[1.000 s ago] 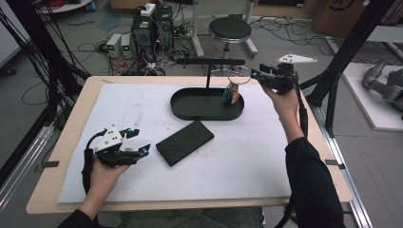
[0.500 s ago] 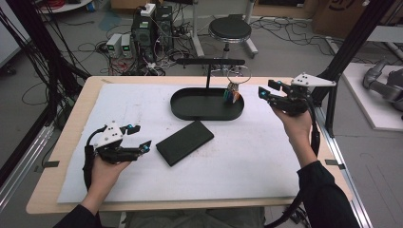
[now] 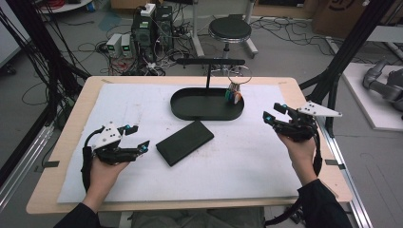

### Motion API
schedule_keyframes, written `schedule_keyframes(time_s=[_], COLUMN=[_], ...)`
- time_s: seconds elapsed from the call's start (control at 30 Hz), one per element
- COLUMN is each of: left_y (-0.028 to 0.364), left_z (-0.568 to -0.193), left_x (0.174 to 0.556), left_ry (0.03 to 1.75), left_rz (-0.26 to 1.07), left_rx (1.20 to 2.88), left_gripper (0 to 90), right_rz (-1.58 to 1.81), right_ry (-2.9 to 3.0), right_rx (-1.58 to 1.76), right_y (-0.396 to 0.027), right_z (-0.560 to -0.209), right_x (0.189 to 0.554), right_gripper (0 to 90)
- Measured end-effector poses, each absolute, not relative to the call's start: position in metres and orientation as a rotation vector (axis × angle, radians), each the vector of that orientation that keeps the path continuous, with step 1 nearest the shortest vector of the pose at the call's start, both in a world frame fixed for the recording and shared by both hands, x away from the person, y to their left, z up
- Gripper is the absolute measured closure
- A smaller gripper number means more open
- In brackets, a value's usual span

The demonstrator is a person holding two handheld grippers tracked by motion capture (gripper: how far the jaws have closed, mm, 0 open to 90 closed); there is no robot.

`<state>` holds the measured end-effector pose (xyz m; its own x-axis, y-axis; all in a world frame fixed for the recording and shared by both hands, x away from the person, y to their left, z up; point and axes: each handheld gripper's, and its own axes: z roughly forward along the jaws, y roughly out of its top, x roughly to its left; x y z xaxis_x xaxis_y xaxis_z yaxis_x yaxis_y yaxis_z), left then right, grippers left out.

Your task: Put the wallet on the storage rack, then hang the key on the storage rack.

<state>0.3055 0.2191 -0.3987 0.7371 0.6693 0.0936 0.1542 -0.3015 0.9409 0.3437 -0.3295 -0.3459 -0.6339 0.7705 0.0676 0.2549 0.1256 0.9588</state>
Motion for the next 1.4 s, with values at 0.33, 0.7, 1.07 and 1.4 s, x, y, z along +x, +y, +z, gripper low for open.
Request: schedule_keyframes(time_s=[0.33, 0.7, 1.07, 1.4], left_y=[0.210, 0.204, 0.185, 0.167], left_z=[-0.400, -0.402, -0.405, -0.416], left_x=[0.306, 0.307, 0.298, 0.294], left_ry=[0.616, 0.599, 0.472, 0.410], left_rz=[0.576, 0.546, 0.501, 0.463], left_rx=[1.853, 1.857, 1.895, 1.980], left_gripper=[30.1, 30.0, 29.6, 29.6], right_rz=[1.469, 1.443, 1.455, 1.446], right_ry=[1.988, 1.981, 1.963, 1.995], right_rx=[1.018, 1.061, 1.101, 1.085], right_y=[-0.332, -0.342, -0.349, -0.343], right_z=[-0.378, -0.388, -0.393, -0.395], right_x=[0.327, 0.317, 0.318, 0.323], right_gripper=[35.4, 35.5, 35.5, 35.8])
